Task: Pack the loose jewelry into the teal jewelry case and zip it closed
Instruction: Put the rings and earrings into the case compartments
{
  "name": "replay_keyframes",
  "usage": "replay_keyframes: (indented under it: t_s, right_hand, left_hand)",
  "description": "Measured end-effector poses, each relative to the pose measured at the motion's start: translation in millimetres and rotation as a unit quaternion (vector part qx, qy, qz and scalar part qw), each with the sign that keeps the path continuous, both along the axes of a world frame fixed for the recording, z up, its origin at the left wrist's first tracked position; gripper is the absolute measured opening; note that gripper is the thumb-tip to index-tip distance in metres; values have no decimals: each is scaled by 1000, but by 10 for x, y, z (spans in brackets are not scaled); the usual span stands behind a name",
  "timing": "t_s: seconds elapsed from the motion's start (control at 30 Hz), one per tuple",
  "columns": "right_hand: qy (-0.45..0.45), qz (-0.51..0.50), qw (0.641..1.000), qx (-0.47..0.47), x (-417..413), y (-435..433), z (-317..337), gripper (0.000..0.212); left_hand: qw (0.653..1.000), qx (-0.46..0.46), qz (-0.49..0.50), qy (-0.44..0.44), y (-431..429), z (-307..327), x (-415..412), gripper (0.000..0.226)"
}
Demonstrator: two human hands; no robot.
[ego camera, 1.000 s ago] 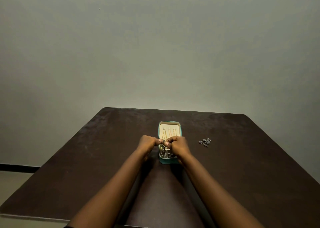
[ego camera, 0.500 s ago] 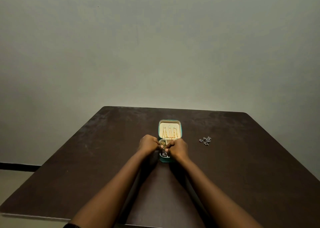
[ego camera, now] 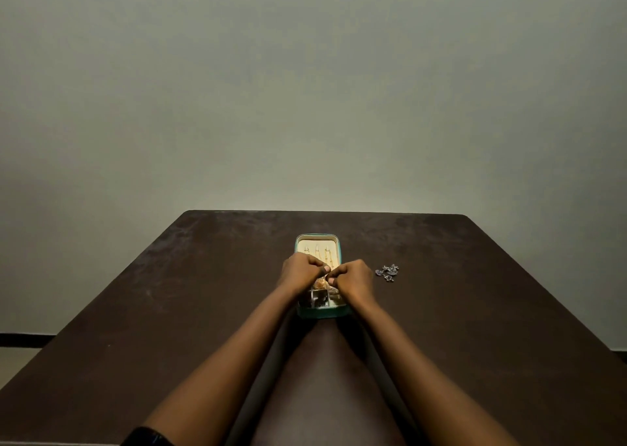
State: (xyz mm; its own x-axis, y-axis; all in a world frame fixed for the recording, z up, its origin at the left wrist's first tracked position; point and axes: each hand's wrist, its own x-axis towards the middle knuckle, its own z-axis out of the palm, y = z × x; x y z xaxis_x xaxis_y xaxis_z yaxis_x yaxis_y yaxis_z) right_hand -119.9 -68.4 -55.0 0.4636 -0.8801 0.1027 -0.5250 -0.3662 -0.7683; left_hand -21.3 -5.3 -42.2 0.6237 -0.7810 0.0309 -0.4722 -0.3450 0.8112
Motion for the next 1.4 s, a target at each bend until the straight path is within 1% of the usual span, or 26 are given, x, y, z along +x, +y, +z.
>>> replay_keyframes:
  t_s: [0.13,0.27,0.4,0.5,0.63,0.8,0.9,1.03,1.13,1.2,1.27,1.33,1.4]
  right_hand:
    - [6,-25,1000,-10,-172,-188,3,16]
    - [8,-80,997,-7,-393,-467,-17,17]
    - [8,-132,991,0,-583,-773,-56,19]
    - [-2,-147,989,4,-670,-944,-88,18]
    - [6,-118,993,-19,-679,-1110,-144,21]
    - [96,-9,993,-74,-660,-1255,-213,20]
    - [122,13,987,-101,-665,-1295,-248,16]
    - [137,6,982,-131,-667,-1324,-290,15]
    - [143,2,981,-131,-653,-1370,-314,12]
    - [148,13,980,-131,-648,-1380,-316,9]
    - [156,23,979,-131,-649,-1366,-308,8]
    - [155,31,979,-127,-649,-1350,-292,9]
    - [140,32,983,-115,-644,-1338,-283,18]
  left_hand:
    - [999,-3,-28,-20,-224,13,-239,20]
    - [995,-2,-45,-85,-472,2,-430,21]
    - [989,14,-76,-129,-691,0,-506,24]
    - [981,30,-104,-163,-833,-21,-541,28]
    - [970,82,-121,-193,-1021,-69,-549,31]
    - [947,141,-158,-240,-1165,-109,-559,33]
    - [940,158,-162,-256,-1222,-128,-539,31]
    - [936,165,-162,-265,-1262,-138,-518,29]
    - [937,169,-163,-257,-1272,-146,-507,25]
    - [946,166,-163,-227,-1269,-142,-499,20]
    - [957,150,-162,-186,-1275,-140,-465,10]
    - [970,123,-157,-140,-1274,-119,-427,15]
    - [981,92,-142,-99,-1251,-68,-404,13]
